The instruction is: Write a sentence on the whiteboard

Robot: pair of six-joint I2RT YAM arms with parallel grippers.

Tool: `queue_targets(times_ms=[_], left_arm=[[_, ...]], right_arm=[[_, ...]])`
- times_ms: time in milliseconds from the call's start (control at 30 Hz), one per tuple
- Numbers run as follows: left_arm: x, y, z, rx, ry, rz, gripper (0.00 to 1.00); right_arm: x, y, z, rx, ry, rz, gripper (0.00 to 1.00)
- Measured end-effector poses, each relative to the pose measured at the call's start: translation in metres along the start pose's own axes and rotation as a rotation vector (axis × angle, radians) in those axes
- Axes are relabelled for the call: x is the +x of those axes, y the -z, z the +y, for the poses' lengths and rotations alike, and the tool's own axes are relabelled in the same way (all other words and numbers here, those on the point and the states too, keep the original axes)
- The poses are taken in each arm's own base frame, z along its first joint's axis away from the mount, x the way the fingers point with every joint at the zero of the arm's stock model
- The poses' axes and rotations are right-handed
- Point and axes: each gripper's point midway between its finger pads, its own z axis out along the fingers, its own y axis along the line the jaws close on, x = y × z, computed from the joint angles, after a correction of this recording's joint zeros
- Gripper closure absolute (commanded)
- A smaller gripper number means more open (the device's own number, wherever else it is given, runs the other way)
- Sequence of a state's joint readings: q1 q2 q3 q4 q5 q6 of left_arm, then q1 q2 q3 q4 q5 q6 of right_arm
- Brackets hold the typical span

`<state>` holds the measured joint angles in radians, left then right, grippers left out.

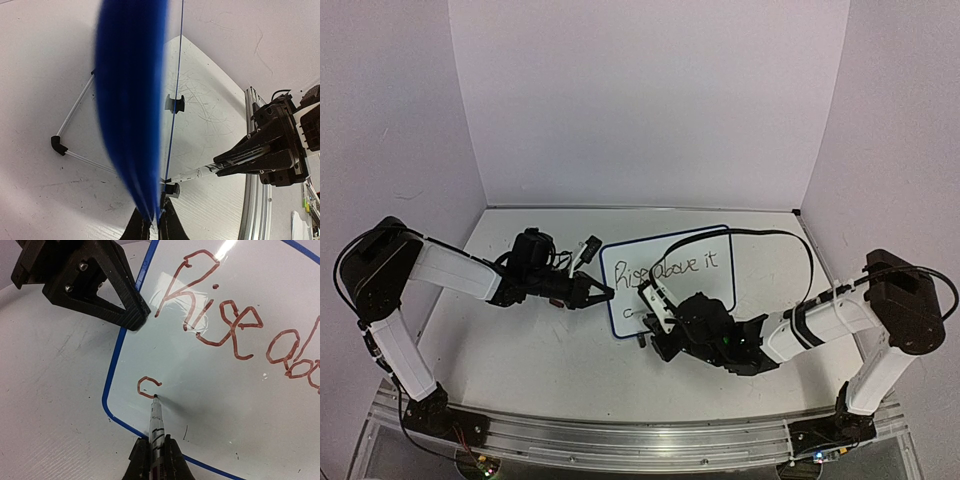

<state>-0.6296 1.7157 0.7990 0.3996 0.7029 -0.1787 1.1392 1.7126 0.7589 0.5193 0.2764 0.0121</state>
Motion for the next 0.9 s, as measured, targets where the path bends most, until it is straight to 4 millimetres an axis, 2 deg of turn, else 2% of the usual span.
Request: queue_targets(times_ms=[900], left_arm=[[0.0001, 0.0, 0.0001, -0.001, 0.0, 0.0, 1.0]], right_arm=[[-0.0052, -0.0005, -0.0025, 0.006, -0.015, -0.02, 1.0]])
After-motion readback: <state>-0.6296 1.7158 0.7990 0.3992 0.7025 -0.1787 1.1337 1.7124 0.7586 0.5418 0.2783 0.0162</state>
